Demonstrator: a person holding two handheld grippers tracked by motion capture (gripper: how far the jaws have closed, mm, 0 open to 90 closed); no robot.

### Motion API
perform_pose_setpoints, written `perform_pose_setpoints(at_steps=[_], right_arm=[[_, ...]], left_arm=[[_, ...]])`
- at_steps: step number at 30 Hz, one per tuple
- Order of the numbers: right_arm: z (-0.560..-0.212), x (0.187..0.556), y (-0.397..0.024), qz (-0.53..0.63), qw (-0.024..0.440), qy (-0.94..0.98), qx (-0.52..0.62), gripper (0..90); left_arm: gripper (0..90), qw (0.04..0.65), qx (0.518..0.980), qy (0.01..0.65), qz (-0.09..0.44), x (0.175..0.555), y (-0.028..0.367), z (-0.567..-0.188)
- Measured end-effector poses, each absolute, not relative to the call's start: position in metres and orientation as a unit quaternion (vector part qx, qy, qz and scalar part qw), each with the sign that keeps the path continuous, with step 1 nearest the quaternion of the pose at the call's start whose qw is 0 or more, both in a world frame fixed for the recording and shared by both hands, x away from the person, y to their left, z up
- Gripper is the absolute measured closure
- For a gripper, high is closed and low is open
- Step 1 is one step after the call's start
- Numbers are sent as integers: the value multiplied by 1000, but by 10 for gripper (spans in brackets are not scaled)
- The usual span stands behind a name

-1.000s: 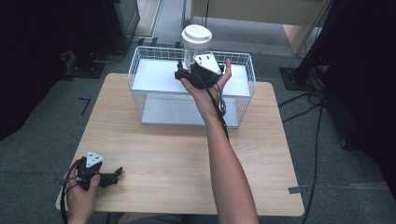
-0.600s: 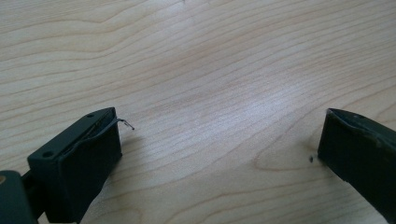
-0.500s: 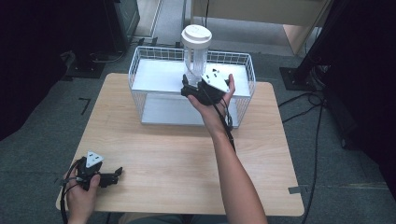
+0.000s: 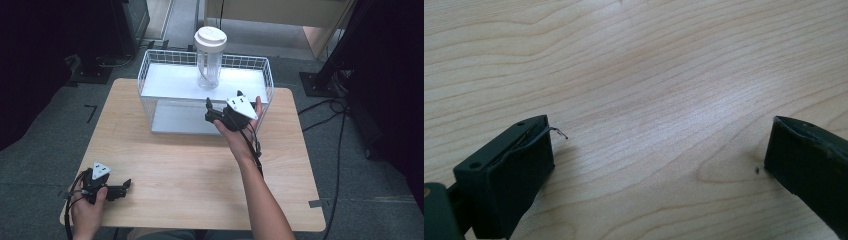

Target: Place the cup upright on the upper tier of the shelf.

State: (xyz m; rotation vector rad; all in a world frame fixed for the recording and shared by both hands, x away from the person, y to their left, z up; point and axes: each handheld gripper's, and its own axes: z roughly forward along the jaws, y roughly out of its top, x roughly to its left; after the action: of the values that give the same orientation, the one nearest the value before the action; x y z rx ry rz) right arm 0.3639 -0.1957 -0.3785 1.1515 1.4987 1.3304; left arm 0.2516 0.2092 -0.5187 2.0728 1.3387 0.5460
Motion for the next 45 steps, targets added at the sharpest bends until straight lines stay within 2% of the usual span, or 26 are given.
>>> perform_pose_setpoints(at_steps=[20,45], right_arm=[[-419,326,-247,503,402,590,487,5],[-466,276,-337,452,414,568,549,5]], left_arm=[[0,303,781,506,207,252,209,-519],[0,302,782,505,206,251,209,-519]])
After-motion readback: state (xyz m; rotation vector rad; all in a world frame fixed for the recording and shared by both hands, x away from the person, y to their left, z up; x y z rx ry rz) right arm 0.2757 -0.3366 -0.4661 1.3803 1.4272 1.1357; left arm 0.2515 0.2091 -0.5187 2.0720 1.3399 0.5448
